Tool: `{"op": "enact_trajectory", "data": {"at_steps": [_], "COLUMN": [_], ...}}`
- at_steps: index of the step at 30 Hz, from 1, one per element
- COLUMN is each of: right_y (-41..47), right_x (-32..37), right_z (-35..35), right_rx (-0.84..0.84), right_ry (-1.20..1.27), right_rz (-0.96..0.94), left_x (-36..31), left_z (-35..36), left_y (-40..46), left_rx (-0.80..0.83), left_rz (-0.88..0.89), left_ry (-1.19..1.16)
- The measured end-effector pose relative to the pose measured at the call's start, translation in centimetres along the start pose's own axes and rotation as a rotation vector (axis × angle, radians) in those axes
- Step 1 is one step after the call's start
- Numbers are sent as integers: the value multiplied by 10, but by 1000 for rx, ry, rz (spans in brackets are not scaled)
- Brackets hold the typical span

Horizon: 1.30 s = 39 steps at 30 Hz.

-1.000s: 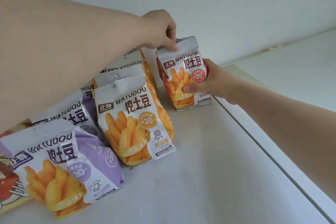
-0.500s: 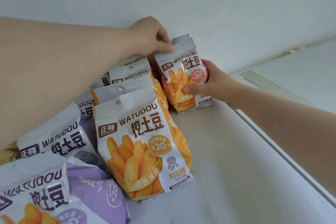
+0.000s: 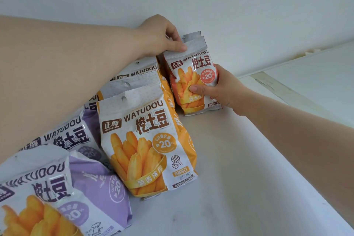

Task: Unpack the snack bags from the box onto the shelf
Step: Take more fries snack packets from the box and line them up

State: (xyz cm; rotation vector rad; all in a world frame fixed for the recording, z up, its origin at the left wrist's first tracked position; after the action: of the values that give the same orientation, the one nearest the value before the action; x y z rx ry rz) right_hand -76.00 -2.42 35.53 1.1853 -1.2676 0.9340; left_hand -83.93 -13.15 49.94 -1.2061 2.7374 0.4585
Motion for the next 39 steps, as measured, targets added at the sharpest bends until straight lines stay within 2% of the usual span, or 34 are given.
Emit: {"op": "enact_trajectory", "data": {"at_steps": [6, 19, 24, 27, 30, 37, 39], "right_y": [0, -29, -68, -111, -175, -372, -429], "right_x": [2, 9, 28, 50, 77, 146, 158], "right_z": [1, -18, -42, -63, -80, -99, -101], "right_rx": [-13, -119, -202, -260, -264, -66, 0], "right_ry": [-11, -150, -264, -331, -496, -1100, -1192], "right_rz": [8, 59, 55, 52, 61, 202, 263], "left_x": [-3, -17, -61, -112, -162, -269, -300], "left_z": [2, -19, -26, -25, -17, 2, 2], "left_y": [1, -17, -52, -91, -146, -318, -364], "left_rx": [4, -62, -63, -30, 32, 244, 270], "left_rz": [20, 34, 96, 170, 195, 139, 149], "left_ry": [108, 145, 112, 82, 37, 122, 129]}}
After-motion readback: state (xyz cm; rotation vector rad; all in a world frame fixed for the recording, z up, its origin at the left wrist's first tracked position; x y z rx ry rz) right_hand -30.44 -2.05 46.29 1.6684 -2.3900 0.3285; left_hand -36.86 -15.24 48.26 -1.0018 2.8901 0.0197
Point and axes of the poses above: each hand's wrist, its own y-axis towards the middle knuckle, its own z-axis out of the palm, x = y × z, the point moved 9 cm from there along y, towards the middle knuckle, and after that the axes turned 3 degrees about y, right-handed, at the moved point
